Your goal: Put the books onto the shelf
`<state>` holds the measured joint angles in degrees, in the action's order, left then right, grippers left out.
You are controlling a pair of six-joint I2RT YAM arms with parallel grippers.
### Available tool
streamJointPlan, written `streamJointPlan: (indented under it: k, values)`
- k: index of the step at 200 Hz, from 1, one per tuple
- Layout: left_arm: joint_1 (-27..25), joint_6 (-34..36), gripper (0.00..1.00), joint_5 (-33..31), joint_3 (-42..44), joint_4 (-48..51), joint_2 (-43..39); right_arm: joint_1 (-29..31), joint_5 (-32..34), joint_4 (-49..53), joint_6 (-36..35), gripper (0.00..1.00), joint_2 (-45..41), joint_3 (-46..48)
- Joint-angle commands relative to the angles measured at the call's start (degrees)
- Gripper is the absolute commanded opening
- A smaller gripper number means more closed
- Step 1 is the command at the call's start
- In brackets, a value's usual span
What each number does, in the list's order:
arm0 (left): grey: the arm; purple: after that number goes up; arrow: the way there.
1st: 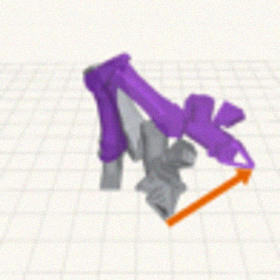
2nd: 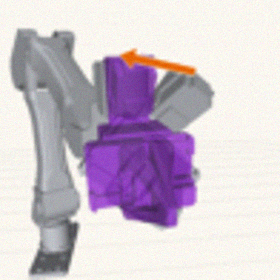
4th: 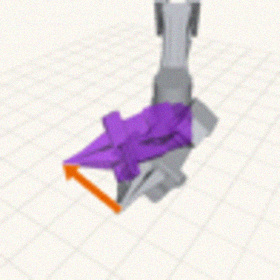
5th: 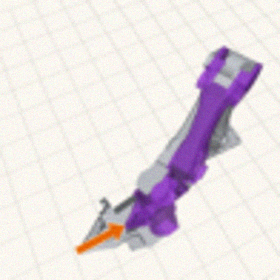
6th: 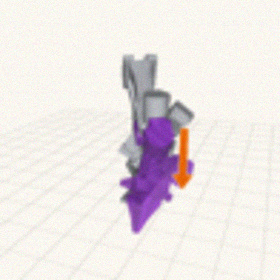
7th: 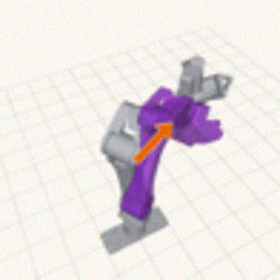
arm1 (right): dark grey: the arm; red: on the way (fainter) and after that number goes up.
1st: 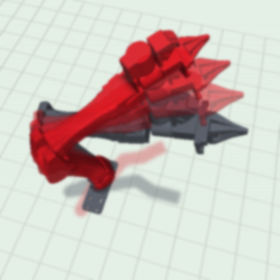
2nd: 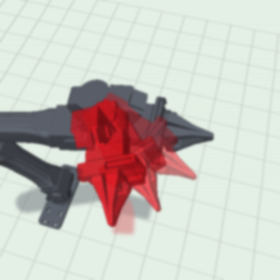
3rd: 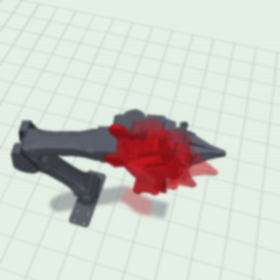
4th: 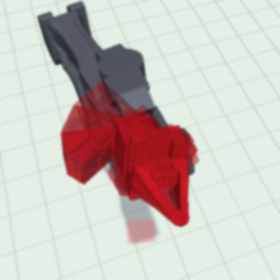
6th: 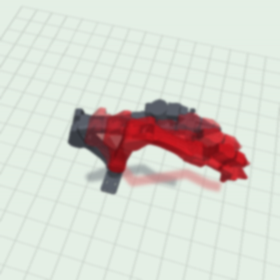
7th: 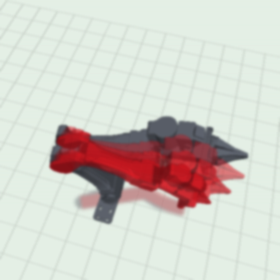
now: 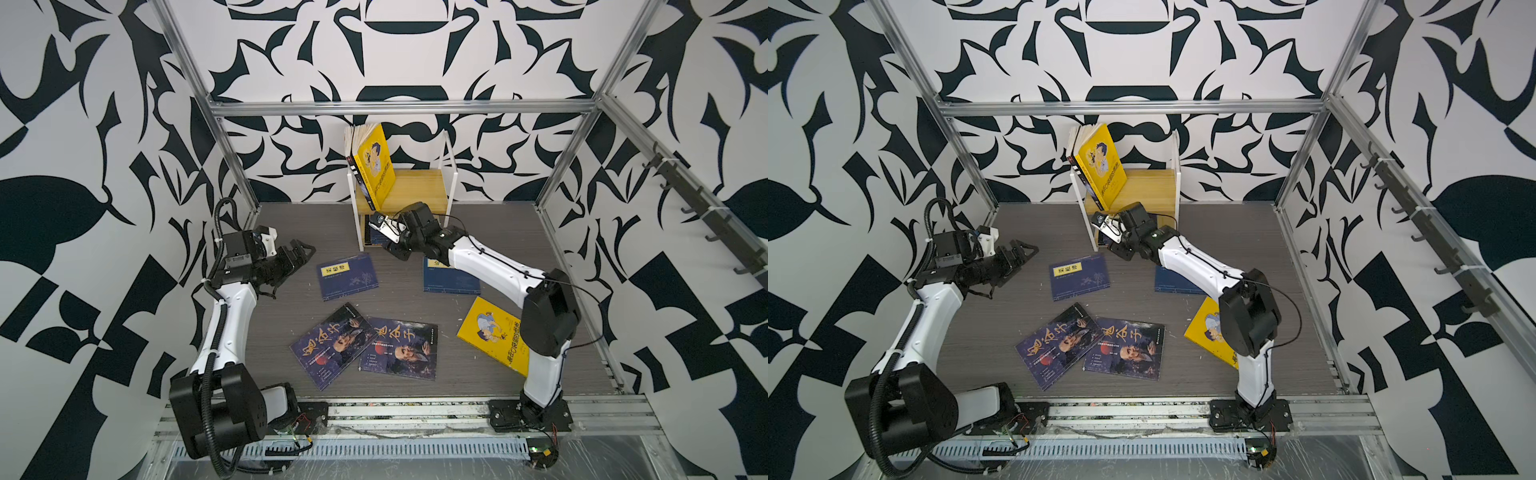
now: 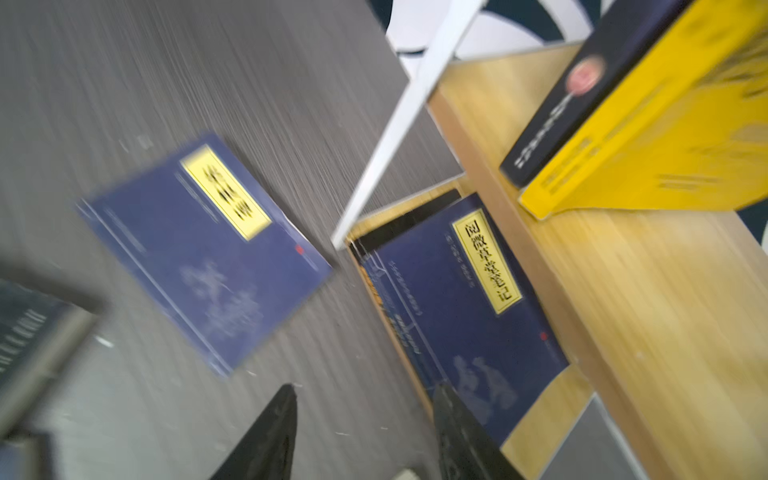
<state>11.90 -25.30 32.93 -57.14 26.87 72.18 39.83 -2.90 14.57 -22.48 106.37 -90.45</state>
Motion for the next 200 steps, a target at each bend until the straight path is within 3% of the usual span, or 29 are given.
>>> streamJointPlan:
  k: [1,21,53,113,142,200]
  values:
    - [0.2,-0.1,0.99,-0.4,-1.3,0.4,2.8,1.4,1.7,-8.4,17.9,0.56,-3.8,6.7]
    - [0.1,0.2,1.0,0.3,-2.4,0.6,5.9,1.6,6.5,-13.2,34.7,0.49,-4.4,11.9]
    - [0.1,-0.7,1.0,1.1,-4.6,1.9,11.1,2.5,4.7,-24.8,47.4,0.44,-2.6,18.8]
    - [-0.1,-3.7,0.98,3.1,-5.5,1.1,20.4,2.7,3.9,-30.0,56.8,0.44,3.9,19.7]
    - [-0.6,-3.4,0.95,3.8,-8.7,4.7,26.7,2.7,5.0,-31.0,58.6,0.51,7.7,18.2]
    - [-1.9,-4.3,0.91,2.4,-9.3,4.6,30.9,2.8,3.5,-33.6,63.8,0.55,14.6,14.8]
